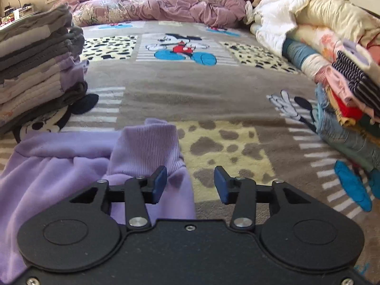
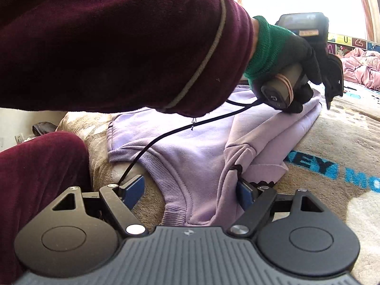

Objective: Fold clothes

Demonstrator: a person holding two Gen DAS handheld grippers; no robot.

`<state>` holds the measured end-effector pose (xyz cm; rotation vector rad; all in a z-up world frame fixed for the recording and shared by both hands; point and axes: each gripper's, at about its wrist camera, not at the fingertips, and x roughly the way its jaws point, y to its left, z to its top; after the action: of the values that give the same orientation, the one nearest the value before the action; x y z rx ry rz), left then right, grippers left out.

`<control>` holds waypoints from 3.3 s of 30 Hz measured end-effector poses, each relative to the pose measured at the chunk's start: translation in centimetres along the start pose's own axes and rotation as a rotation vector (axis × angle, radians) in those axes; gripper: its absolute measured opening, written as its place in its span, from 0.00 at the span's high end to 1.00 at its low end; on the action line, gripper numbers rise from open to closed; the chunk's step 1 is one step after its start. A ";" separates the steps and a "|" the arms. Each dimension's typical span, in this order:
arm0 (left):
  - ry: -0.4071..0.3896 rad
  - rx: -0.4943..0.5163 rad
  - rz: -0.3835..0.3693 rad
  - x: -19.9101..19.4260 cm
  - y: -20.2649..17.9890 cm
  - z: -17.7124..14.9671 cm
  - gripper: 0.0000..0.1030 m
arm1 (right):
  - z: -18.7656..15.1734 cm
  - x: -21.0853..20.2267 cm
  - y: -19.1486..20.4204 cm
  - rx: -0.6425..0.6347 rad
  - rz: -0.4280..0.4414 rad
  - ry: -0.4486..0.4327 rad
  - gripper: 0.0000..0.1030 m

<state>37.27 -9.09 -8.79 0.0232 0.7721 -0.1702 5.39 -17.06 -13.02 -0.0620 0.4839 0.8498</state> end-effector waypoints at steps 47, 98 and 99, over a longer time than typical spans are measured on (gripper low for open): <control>0.005 0.130 -0.035 2.9 4.0 1.5 0.82 | 1.5 2.6 -1.1 0.003 -0.144 -0.076 0.28; -0.292 -0.996 -0.057 -24.8 27.7 -28.7 0.49 | -0.4 -3.6 0.6 0.321 -0.331 -0.158 0.36; -0.311 -1.007 -0.056 -24.6 28.4 -28.5 0.49 | -0.3 -3.5 0.8 0.305 -0.323 -0.158 0.36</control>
<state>4.84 24.81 -13.24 -0.9586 0.4798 0.1738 2.76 -19.07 -11.68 0.2021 0.4355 0.4534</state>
